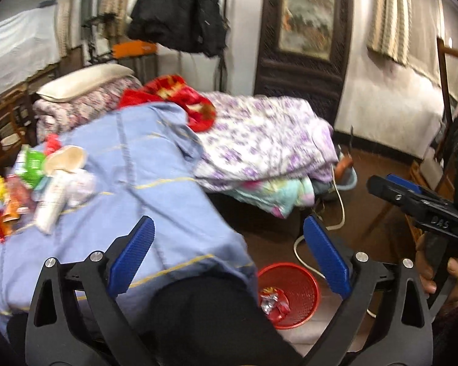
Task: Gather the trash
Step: 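Move both tools back over the bed toward the remaining trash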
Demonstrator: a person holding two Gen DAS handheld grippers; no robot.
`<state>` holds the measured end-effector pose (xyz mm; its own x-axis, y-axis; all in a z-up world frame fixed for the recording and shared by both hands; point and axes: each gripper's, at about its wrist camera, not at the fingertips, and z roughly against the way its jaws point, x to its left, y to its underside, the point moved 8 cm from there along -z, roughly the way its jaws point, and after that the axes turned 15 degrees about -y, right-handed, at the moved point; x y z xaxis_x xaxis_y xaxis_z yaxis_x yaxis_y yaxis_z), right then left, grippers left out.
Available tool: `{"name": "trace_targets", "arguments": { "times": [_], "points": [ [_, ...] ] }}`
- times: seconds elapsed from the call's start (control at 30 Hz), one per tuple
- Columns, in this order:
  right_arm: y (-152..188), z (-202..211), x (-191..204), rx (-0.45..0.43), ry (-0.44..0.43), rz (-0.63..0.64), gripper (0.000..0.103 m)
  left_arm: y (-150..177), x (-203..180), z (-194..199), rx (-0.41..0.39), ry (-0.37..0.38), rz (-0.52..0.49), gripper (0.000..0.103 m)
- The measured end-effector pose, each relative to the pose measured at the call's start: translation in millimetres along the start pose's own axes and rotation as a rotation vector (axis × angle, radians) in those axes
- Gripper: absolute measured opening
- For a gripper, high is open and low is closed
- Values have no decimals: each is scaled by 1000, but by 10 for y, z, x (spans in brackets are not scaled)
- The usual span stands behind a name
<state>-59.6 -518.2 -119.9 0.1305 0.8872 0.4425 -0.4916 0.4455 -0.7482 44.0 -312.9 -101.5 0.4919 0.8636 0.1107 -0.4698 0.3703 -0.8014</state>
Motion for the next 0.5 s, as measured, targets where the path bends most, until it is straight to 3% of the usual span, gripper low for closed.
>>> {"name": "trace_targets", "arguments": {
  "times": [0.23, 0.5],
  "points": [
    [-285, -58, 964, -15, -128, 94, 97, 0, 911, 370, -83, -129, 128, 96],
    [-64, -918, 1882, 132, -233, 162, 97, 284, 2404, 179, -13, -316, 385, 96]
  ]
}}
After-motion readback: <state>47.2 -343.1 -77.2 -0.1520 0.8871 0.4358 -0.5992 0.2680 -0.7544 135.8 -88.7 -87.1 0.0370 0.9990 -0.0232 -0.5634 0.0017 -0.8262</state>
